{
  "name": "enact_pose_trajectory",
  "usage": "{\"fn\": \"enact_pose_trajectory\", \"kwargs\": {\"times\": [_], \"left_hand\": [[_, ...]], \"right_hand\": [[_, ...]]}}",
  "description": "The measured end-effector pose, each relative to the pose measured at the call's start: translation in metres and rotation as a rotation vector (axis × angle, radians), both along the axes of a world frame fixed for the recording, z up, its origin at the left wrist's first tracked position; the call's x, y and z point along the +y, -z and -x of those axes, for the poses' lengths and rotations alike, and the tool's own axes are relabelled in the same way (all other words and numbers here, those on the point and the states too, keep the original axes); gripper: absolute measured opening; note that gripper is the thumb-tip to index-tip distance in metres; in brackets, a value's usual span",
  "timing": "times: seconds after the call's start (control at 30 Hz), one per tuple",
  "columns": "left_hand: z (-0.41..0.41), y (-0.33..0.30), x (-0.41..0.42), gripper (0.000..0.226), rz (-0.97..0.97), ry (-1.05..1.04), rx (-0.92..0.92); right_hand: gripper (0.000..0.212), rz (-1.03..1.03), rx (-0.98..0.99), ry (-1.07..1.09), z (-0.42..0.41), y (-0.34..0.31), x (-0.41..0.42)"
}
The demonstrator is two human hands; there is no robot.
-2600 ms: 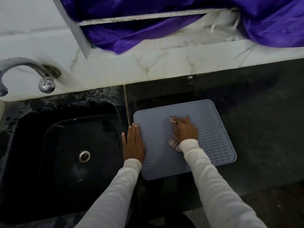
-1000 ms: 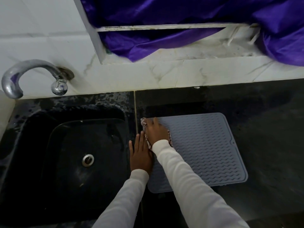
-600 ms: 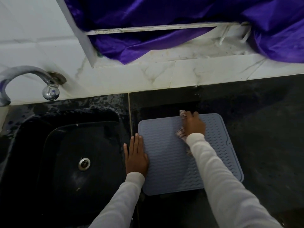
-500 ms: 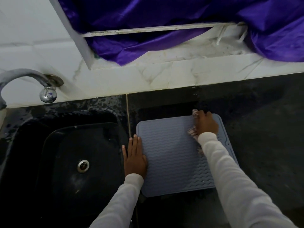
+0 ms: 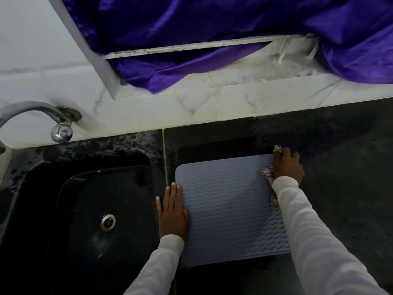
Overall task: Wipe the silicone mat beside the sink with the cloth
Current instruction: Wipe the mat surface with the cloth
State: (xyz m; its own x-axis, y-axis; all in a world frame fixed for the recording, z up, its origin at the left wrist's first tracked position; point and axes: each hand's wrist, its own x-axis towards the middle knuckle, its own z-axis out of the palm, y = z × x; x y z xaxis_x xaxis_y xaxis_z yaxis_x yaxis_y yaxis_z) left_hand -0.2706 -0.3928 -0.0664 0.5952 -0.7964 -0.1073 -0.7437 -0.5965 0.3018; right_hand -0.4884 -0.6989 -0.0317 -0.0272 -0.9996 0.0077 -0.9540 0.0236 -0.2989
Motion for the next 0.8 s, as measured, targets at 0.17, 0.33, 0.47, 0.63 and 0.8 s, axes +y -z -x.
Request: {"fn": "enact_pose_trajectory", "kwargs": {"times": [0.17, 0.33, 0.47, 0.63, 0.8], "left_hand": [[-0.001, 0.000, 0.000, 0.069, -0.005, -0.004, -0.003], [0.001, -0.002, 0.001, 0.068, 0.024, -0.001, 0.007], [0.000, -0.003, 0.001, 0.069, 0.028, 0.004, 0.014], [-0.001, -0.001, 0.001, 0.070, 0.017, 0.002, 0.014], [-0.003, 0.000, -0.001, 0.068, 0.032, 0.010, -0.010]], "right_hand": [[0.032, 0.005, -0.059, -0.019, -0.001, -0.012, 0.009], [0.022, 0.153, -0.177, -0.278, -0.032, -0.041, 0.063], [0.028, 0.068, -0.253, -0.535, -0.084, -0.056, 0.133], [0.035, -0.146, -0.050, -0.801, -0.147, -0.036, 0.193], [0.048, -0.113, 0.197, -0.879, -0.145, -0.010, 0.202]]}}
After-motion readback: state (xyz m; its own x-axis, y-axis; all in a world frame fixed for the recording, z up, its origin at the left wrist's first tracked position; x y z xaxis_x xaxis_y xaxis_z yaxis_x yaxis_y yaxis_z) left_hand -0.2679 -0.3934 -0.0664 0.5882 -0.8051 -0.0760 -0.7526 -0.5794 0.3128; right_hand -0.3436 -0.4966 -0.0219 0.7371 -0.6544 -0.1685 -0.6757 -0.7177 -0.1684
